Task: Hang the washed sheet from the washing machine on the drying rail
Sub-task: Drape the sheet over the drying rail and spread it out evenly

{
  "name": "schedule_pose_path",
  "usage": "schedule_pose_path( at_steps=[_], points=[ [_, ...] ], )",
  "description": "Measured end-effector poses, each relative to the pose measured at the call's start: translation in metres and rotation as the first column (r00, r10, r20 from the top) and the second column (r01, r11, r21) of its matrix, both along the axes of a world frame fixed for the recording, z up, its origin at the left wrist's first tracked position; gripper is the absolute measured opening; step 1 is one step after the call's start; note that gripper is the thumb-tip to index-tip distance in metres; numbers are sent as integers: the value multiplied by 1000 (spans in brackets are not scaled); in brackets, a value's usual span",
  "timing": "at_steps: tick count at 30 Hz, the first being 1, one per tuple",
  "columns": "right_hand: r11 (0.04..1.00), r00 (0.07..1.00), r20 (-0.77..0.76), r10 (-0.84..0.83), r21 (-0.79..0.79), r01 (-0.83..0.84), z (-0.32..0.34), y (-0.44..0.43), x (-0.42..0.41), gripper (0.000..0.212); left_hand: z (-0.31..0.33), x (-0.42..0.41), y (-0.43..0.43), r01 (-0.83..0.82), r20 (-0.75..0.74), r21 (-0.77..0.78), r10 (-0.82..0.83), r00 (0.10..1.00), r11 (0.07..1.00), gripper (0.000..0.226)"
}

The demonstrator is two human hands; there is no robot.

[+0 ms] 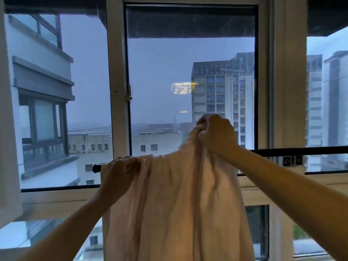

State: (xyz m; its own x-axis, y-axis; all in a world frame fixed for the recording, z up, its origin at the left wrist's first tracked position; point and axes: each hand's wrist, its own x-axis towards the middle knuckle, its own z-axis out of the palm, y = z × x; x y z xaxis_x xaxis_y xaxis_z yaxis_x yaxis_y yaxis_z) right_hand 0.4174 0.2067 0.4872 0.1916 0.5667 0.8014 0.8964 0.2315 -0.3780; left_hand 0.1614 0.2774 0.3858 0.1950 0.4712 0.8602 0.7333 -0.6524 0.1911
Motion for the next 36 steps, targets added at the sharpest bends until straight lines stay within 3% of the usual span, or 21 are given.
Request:
schedule_pose_path(
  at_steps=[3, 5, 8, 10, 12, 14, 17, 19, 22, 25, 28, 30, 33, 36],
  points=[
    [982, 981, 78, -176, 89, 169, 18, -3, 31, 18, 0, 2, 0, 67, 32, -19, -66, 997, 998, 16],
    [959, 949, 143, -282, 49, 278, 15, -3, 54, 16, -2, 1, 5, 78, 63, -33, -76, 995, 996, 21],
    [920, 943, 207, -261, -242, 308, -3, -5, 76, 31, -6, 0, 15, 51, 97, -59, -45, 994, 997, 44],
    [804, 943, 245, -224, -500, 321, -14, -13, 77, 51, -6, 0, 18, 50, 117, -78, -41, 992, 996, 52],
    [707, 924, 297, -241, -598, 377, -22, -20, 73, 59, -3, 0, 16, 37, 126, -65, -28, 992, 997, 52],
    [676, 852, 424, -307, -533, 509, -25, -26, 64, 55, -1, 1, 10, 25, 132, -44, -19, 991, 999, 49],
    [657, 639, 640, -426, -267, 705, -19, -34, 44, 39, 0, 2, 2, 14, 125, -53, -7, 992, 998, 44],
    [751, 655, 640, -403, -177, 636, -15, -34, 30, 28, 0, 1, -1, 39, 134, -82, -28, 991, 996, 41],
    [913, 779, 626, -41, -294, 284, -19, -23, 9, 41, 0, 0, -5, 48, 145, -84, -35, 989, 995, 43],
    [924, 759, 620, 199, -377, 65, -40, 4, -15, 52, 0, 1, -10, 40, 151, -51, -32, 988, 998, 56],
    [928, 805, 531, 266, -366, -65, -56, 19, -40, 48, -1, 1, -10, 30, 135, -46, -24, 991, 999, 58],
    [944, 826, 492, 275, -299, -136, -59, 22, -51, 40, -2, 0, -9, 16, 130, -25, -13, 991, 1000, 47],
    [954, 834, 467, 296, -191, -231, -63, 28, -55, 35, -2, -6, -10, -4, 120, 52, -2, 993, 999, 55],
    [949, 851, 421, 313, -113, -293, -69, 35, -51, 33, -2, -11, -11, 37, 120, 18, -39, 992, 999, 54]
  ],
)
